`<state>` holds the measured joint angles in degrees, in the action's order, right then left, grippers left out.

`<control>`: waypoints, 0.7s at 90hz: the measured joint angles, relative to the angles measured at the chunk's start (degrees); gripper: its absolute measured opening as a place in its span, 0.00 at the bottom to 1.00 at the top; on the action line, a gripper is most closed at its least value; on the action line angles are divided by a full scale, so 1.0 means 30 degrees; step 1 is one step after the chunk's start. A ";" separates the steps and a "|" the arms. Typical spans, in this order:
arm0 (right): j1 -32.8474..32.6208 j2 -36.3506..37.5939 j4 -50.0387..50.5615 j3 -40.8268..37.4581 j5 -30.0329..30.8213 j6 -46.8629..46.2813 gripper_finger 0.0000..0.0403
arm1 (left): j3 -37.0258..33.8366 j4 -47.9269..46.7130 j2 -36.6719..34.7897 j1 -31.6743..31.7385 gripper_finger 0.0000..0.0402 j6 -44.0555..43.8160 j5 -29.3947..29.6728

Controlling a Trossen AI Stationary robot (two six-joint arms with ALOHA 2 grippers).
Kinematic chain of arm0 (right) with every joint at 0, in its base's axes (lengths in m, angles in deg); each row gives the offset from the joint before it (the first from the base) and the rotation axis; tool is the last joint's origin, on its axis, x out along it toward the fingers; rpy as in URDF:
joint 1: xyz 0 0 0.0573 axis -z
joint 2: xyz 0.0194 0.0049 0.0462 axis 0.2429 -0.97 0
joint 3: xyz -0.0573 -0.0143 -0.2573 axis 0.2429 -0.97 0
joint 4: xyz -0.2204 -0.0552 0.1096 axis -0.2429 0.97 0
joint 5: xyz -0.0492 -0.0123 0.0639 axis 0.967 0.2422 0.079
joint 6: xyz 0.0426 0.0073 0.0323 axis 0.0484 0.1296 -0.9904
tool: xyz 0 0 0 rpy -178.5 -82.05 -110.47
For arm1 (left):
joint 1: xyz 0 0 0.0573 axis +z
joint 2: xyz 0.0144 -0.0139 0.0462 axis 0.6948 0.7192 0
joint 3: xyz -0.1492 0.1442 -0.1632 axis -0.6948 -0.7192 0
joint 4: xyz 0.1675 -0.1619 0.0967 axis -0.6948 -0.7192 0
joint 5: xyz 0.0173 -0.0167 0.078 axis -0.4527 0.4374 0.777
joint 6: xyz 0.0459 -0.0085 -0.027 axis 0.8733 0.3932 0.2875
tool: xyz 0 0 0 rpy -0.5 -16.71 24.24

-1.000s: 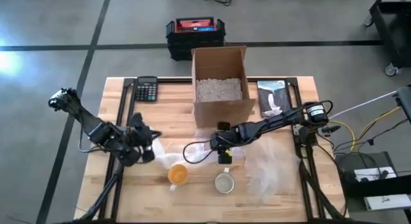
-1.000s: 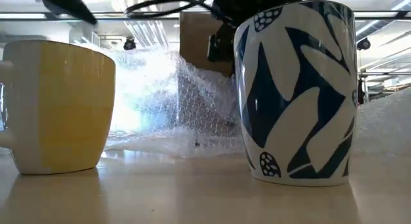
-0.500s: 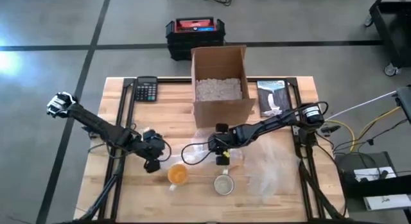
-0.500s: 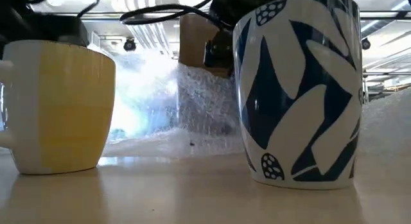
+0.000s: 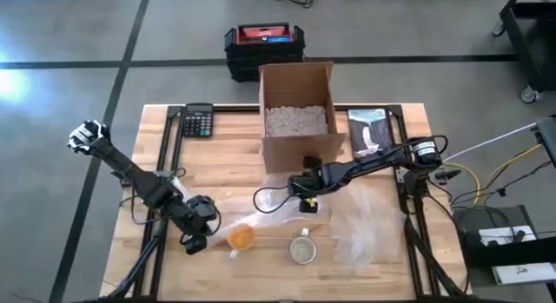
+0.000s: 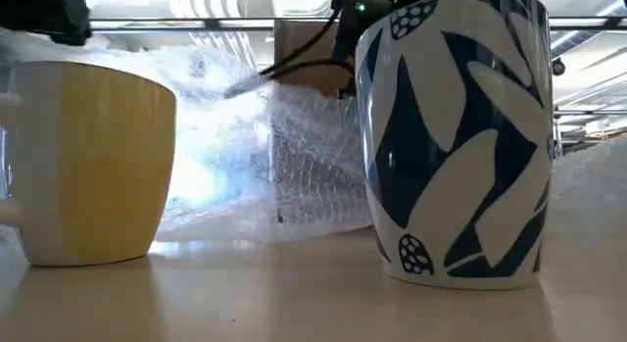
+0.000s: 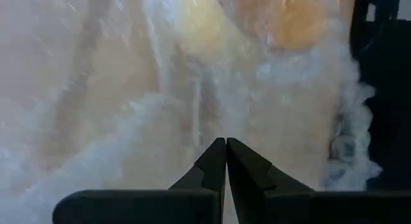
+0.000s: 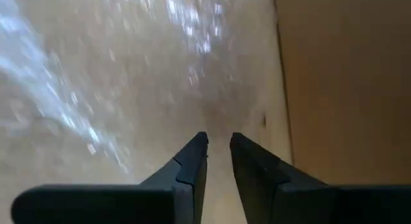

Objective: Wrap mug
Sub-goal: Prepare the bubble wrap

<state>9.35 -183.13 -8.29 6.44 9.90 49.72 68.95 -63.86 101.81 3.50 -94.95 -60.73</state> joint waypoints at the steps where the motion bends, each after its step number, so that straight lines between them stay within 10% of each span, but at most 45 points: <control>1: 0.0000 0.0014 0.0063 0.0000 -0.0005 -0.0049 0.13 | -0.0012 0.0124 0.0087 -0.0119 0.00 -0.0174 0.0012; 63: 0.0104 0.0185 -0.5028 0.0647 -0.4848 0.3337 0.14 | 0.0806 0.3360 0.6541 -0.2155 0.00 -0.2270 0.0644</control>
<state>9.66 -182.58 -23.37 8.38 -4.64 59.73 71.37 -53.78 121.43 -2.97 -101.76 -58.79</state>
